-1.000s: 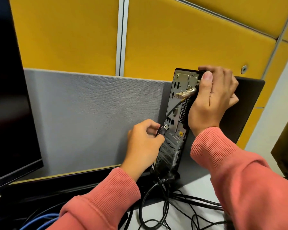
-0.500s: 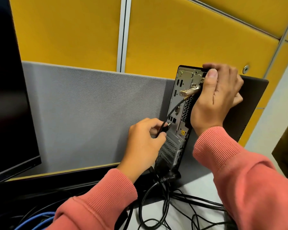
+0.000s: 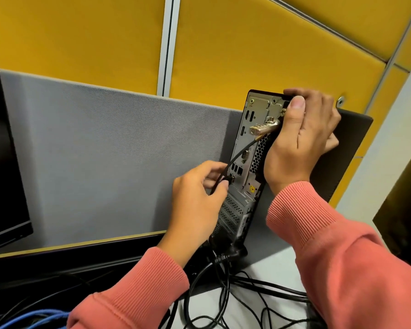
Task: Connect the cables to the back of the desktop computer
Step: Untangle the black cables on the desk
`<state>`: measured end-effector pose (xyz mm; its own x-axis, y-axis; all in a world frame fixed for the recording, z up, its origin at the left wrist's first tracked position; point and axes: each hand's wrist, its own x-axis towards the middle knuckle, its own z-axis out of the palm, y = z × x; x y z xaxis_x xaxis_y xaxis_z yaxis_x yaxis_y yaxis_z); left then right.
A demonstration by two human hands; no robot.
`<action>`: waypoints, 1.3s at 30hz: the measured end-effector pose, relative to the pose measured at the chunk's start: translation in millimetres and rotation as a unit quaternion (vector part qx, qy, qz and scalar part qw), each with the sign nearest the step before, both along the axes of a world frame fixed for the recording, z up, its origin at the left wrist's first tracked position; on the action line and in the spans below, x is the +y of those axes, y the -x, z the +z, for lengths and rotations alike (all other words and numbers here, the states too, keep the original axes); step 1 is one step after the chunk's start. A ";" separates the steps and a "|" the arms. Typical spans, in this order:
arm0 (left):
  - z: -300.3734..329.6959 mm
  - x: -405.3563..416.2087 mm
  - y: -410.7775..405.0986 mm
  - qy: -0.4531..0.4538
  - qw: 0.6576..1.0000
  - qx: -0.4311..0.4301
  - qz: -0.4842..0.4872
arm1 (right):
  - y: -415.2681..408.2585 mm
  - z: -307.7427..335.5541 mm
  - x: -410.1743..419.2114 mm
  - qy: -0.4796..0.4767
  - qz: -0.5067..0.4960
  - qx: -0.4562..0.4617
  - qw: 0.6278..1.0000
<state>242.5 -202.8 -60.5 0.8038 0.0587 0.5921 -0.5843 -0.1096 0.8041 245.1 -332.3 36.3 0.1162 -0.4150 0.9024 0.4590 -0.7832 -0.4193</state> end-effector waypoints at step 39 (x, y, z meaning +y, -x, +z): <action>-1.1 -0.5 0.7 -0.022 0.998 0.004 0.053 | -2.0 0.5 3.2 -0.013 -0.008 0.005 1.000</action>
<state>241.9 -203.3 -61.5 0.7993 0.1185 0.5891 -0.5606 -0.2059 0.8021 247.1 -329.0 36.7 0.1178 -0.4400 0.8902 0.4427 -0.7792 -0.4437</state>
